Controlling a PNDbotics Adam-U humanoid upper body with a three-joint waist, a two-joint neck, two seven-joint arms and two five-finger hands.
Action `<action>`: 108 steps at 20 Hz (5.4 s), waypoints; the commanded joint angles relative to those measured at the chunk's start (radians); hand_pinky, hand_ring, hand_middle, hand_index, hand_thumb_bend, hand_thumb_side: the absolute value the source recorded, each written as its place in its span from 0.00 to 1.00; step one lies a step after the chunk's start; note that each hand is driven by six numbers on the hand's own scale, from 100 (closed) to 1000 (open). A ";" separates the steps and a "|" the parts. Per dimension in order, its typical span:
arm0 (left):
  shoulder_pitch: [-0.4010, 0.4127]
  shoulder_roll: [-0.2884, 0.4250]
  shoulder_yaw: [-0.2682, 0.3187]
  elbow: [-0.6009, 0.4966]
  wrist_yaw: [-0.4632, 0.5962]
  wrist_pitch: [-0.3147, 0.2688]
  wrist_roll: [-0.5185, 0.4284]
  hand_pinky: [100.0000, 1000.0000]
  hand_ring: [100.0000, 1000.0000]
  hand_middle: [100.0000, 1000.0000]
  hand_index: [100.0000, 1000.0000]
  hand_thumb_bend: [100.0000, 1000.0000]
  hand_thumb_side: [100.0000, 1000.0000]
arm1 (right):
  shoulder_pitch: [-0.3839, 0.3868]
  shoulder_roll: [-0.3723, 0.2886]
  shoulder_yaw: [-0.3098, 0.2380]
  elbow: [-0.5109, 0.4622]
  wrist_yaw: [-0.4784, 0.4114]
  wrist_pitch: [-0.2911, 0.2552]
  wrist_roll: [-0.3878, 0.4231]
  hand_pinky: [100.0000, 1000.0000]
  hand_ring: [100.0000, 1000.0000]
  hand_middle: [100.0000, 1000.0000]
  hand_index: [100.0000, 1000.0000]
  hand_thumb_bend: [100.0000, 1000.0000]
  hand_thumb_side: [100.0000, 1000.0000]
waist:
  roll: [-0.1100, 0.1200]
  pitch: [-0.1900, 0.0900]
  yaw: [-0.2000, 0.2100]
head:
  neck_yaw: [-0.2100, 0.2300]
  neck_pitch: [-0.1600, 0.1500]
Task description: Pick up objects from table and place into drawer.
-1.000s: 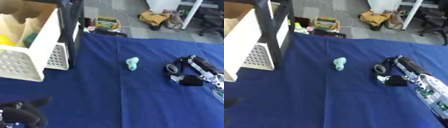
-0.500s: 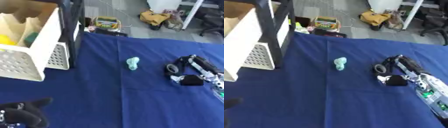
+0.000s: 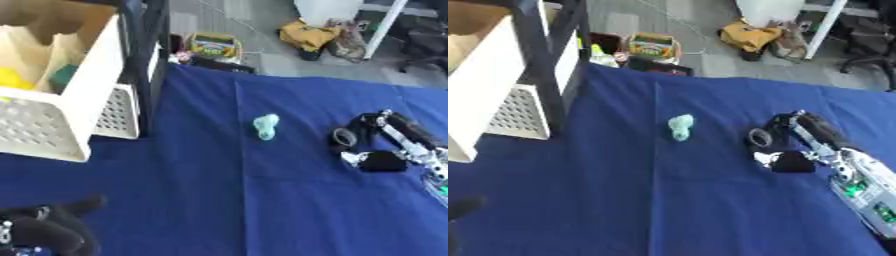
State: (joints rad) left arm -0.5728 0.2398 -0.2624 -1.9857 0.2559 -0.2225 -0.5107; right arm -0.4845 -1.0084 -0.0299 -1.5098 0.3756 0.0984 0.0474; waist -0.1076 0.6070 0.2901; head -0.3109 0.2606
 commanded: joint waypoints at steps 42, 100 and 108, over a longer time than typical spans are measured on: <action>0.013 -0.008 0.003 -0.014 0.060 0.058 -0.010 0.97 0.37 0.58 0.74 0.00 0.84 | 0.015 -0.073 -0.018 -0.153 -0.155 0.026 -0.035 0.67 0.73 0.15 0.59 0.28 0.44 | -0.008 -0.115 -0.005 | 0.010 0.022; 0.010 -0.073 -0.053 -0.014 0.101 0.243 -0.061 0.98 0.37 0.58 0.74 0.04 0.89 | -0.350 -0.038 0.067 -0.329 -0.374 0.105 0.010 0.65 0.71 0.16 0.56 0.33 0.51 | -0.118 -0.227 0.161 | -0.119 0.042; 0.010 -0.088 -0.060 -0.014 0.104 0.263 -0.069 0.99 0.37 0.58 0.74 0.05 0.90 | -0.390 -0.010 0.088 -0.315 -0.366 0.113 0.022 0.65 0.71 0.16 0.56 0.33 0.51 | -0.118 -0.233 0.173 | -0.161 0.032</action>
State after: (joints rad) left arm -0.5541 0.1579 -0.3183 -1.9856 0.3604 0.0360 -0.5792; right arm -0.8570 -0.9992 0.0645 -1.8256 0.0024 0.2099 0.0667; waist -0.2362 0.4011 0.4646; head -0.4632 0.3054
